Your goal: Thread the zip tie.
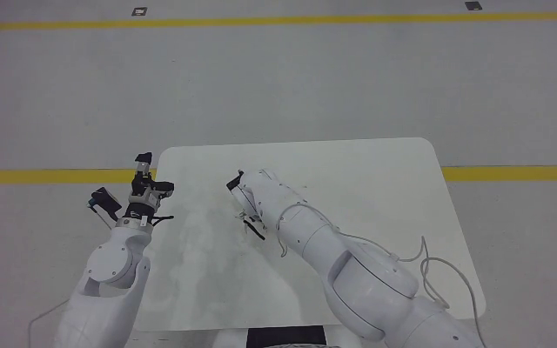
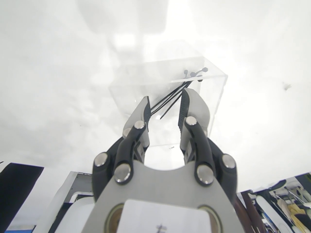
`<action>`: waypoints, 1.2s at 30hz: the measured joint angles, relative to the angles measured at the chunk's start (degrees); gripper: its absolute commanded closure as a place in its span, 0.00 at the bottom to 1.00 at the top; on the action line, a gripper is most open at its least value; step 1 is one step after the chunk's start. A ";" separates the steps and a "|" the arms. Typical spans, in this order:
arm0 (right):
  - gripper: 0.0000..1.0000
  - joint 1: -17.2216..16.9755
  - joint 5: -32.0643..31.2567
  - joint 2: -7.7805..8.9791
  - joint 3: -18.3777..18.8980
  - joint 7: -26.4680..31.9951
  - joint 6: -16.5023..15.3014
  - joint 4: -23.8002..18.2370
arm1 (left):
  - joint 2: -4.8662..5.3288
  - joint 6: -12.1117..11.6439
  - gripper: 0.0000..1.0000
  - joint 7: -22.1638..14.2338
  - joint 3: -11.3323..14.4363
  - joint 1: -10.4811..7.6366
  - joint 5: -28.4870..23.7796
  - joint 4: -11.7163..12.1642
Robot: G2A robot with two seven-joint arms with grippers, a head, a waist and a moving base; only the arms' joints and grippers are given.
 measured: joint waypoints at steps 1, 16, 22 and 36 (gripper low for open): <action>0.82 0.01 0.05 -0.05 0.03 -0.03 -0.09 0.17 | 0.00 0.00 0.00 0.00 0.00 0.00 0.00 0.00; 0.83 0.23 1.12 -0.53 -0.41 -0.51 -0.39 2.10 | 0.00 0.00 0.00 0.00 0.00 0.00 0.00 0.00; 0.82 0.50 3.14 -0.51 -0.03 -1.24 -0.69 2.49 | 0.00 0.00 0.00 0.00 0.00 0.00 0.00 0.00; 0.83 1.45 5.05 -0.62 0.55 -2.32 -0.39 3.28 | 0.00 0.00 0.00 0.00 0.00 0.00 0.00 0.00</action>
